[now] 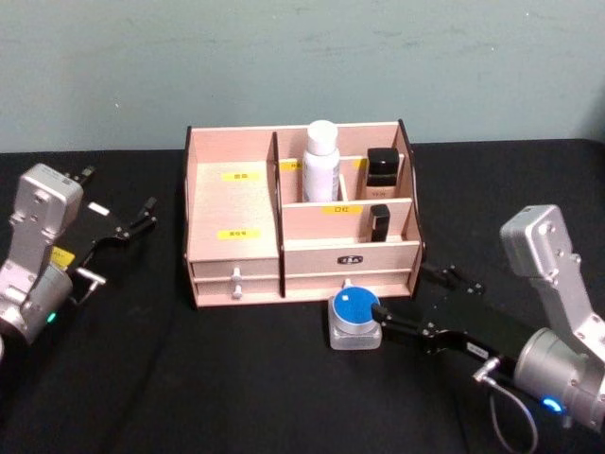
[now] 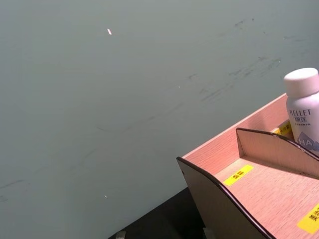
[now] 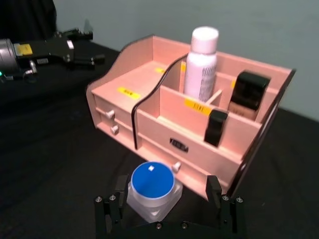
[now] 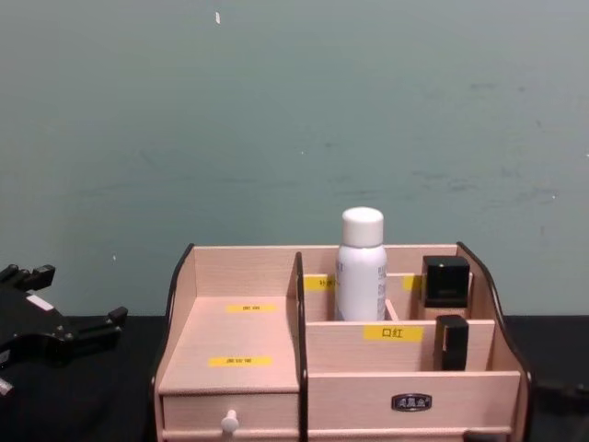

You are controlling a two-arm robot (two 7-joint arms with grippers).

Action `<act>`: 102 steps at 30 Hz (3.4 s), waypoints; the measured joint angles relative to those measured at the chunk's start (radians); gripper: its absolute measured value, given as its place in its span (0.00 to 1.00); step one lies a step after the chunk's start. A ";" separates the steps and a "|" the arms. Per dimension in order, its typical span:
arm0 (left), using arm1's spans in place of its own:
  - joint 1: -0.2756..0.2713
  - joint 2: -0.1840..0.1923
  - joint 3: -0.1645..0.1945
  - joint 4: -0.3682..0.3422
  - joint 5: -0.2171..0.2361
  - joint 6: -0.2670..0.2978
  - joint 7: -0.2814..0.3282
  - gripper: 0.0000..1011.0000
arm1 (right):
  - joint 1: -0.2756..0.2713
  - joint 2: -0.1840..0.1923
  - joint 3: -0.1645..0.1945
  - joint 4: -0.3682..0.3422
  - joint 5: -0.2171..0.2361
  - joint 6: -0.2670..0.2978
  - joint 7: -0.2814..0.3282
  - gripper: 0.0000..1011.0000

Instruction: Pick up the facial cleanser and watermelon frost from the table and place them into the tiered storage box.

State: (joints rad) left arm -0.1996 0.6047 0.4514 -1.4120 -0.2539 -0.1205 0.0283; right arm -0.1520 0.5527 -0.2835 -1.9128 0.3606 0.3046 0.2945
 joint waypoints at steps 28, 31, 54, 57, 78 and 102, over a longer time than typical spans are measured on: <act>0.000 0.000 0.000 0.000 0.000 0.000 0.000 0.99 | 0.096 -0.080 -0.086 0.088 -0.060 0.128 -0.009 0.99; 0.000 0.000 0.000 0.000 0.000 0.000 0.000 0.99 | 0.104 -0.087 -0.092 0.097 -0.070 0.130 -0.005 0.99; 0.000 0.000 0.000 0.000 0.000 0.000 0.000 0.99 | 0.146 -0.131 -0.101 0.154 -0.111 0.134 0.020 0.99; 0.000 0.000 0.000 0.000 0.000 0.000 0.000 0.99 | 0.152 -0.137 -0.104 0.162 -0.114 0.133 0.025 0.99; 0.000 0.000 0.000 0.000 0.000 0.000 0.000 0.99 | 0.179 -0.163 -0.119 0.205 -0.134 0.129 0.034 0.99; 0.000 0.000 0.000 0.000 0.000 0.000 0.000 0.99 | 0.182 -0.162 -0.122 0.207 -0.142 0.129 0.034 0.99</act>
State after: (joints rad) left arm -0.1995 0.6047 0.4514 -1.4120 -0.2539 -0.1206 0.0283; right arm 0.0299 0.3909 -0.4054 -1.7061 0.2185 0.4337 0.3283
